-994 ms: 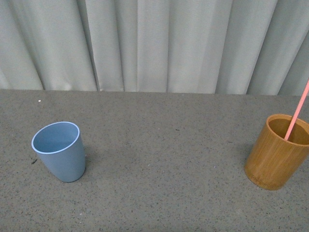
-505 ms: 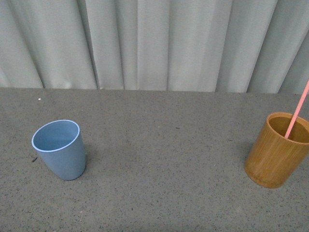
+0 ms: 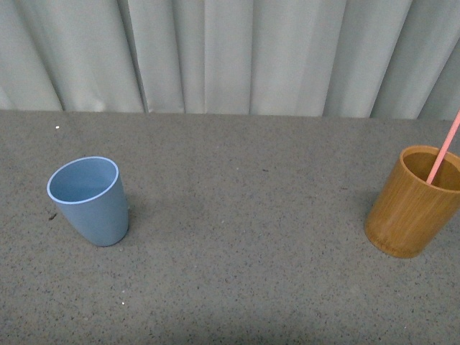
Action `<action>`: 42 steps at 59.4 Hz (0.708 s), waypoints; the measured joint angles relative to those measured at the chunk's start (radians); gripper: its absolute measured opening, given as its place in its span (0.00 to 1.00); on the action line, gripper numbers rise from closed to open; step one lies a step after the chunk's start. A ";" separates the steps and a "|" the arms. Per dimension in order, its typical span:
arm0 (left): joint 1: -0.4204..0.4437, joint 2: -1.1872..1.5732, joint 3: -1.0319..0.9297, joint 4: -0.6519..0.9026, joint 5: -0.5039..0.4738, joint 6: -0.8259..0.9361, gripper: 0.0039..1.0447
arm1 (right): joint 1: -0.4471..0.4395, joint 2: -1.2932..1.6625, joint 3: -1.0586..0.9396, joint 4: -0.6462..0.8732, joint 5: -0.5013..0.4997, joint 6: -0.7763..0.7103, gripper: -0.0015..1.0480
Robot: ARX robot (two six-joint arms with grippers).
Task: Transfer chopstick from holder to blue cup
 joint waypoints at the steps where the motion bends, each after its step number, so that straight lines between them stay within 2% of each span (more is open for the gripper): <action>1: 0.000 0.000 0.000 0.000 0.000 0.000 0.82 | 0.000 0.000 0.000 0.000 0.000 0.000 0.91; 7: 0.000 0.000 0.000 0.000 0.000 0.000 0.91 | 0.000 0.000 0.000 0.000 0.000 0.000 0.91; 42: 0.000 0.000 0.000 0.000 0.000 0.000 0.94 | 0.000 0.000 0.000 0.000 0.000 0.000 0.91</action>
